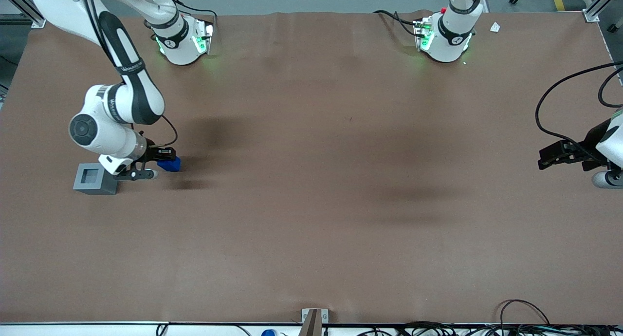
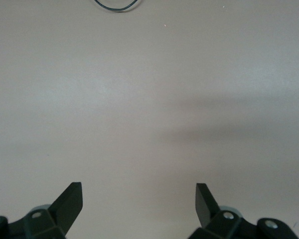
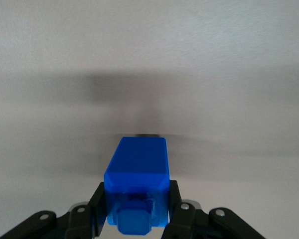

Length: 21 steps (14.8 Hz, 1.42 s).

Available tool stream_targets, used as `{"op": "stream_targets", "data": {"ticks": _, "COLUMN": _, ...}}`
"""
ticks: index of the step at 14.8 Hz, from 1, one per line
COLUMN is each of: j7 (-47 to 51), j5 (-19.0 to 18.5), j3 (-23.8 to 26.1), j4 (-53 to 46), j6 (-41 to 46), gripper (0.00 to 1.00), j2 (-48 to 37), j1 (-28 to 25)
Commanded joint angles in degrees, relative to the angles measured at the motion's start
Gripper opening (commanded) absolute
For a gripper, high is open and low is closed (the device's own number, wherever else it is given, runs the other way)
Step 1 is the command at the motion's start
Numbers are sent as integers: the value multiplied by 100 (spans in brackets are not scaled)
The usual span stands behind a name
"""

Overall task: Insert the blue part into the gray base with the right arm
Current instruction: 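Carry the blue block over the gray base's square hole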

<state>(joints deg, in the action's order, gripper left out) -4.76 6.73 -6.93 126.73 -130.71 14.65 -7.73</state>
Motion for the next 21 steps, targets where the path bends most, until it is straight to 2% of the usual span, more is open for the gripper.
{"op": "stream_targets", "data": {"ticks": 1, "j7": -366, "j5": 91, "j3": -325, "j4": -865, "j6": 1315, "gripper": 7, "j2": -190, "j1": 8}}
{"op": "stream_targets", "data": {"ticks": 5, "j7": -482, "j5": 56, "j3": -782, "j4": -1851, "j6": 2531, "gripper": 7, "j2": -190, "j1": -27}}
{"op": "stream_targets", "data": {"ticks": 8, "j7": -718, "j5": 4, "j3": -1107, "j4": -2204, "j6": 2814, "gripper": 8, "j2": -190, "j1": -27}}
{"op": "stream_targets", "data": {"ticks": 12, "j7": -1843, "j5": -14, "j3": -1670, "j4": -2196, "j6": 2324, "gripper": 9, "j2": -173, "j1": -27}}
{"op": "stream_targets", "data": {"ticks": 16, "j7": -1871, "j5": -23, "j3": -1978, "j4": -2143, "j6": 2024, "gripper": 9, "j2": -59, "j1": -18}}
{"op": "stream_targets", "data": {"ticks": 21, "j7": -2072, "j5": -6, "j3": -2189, "j4": -1739, "j6": 1145, "gripper": 6, "j2": 230, "j1": 17}}
